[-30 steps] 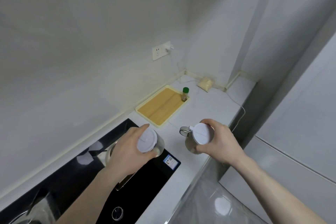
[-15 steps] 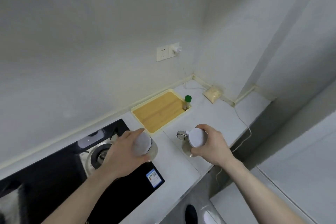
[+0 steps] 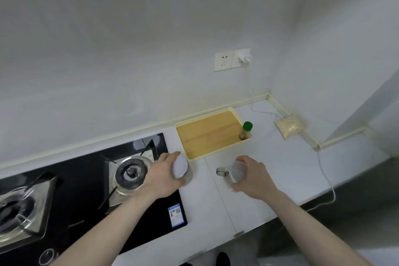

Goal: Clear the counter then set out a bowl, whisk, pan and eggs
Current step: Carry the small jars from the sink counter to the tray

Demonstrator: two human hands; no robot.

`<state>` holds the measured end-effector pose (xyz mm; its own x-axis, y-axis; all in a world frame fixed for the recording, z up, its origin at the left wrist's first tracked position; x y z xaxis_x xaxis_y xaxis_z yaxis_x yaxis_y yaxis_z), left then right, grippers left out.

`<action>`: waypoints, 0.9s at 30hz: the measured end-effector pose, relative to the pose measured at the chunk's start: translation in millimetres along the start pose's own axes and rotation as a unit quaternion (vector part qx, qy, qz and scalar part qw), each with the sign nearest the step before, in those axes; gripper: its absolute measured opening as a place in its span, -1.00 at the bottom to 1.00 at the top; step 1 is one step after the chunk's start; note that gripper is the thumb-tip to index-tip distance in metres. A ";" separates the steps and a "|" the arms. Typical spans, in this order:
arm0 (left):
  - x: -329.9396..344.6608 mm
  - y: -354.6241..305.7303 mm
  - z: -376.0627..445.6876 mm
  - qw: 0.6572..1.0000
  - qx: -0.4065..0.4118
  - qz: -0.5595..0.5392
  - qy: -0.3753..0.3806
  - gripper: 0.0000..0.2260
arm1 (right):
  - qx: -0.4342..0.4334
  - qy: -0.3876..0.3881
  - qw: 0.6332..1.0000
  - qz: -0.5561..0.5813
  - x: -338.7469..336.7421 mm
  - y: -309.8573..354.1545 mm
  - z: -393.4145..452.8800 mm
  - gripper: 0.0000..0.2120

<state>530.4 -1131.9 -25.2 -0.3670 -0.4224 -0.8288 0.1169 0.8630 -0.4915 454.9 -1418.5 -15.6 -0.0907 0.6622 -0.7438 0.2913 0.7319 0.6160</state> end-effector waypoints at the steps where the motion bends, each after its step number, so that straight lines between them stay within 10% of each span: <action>1: 3.6 -2.0 7.4 1.000 -0.004 0.004 0.006 -0.10 | 0.001 0.009 1.000 0.001 -0.3 -4.2 1.5 -0.29; 27: 30.7 -50.1 159.4 0.995 0.018 0.083 0.047 -0.31 | -0.013 0.005 0.999 -0.035 -48.0 -22.9 90.9 -0.34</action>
<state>660.3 -1232.3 -68.7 -0.4253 -0.2461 -0.8710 0.2153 0.9072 -0.3615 539.1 -1481.7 -17.5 -0.1197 0.6110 -0.7825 0.2596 0.7800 0.5693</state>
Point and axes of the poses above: each hand's wrist, its own z-axis towards the middle knuckle, its own x-axis out of the palm, y = z × x, the point moved 9 cm from there along z, towards the middle knuckle
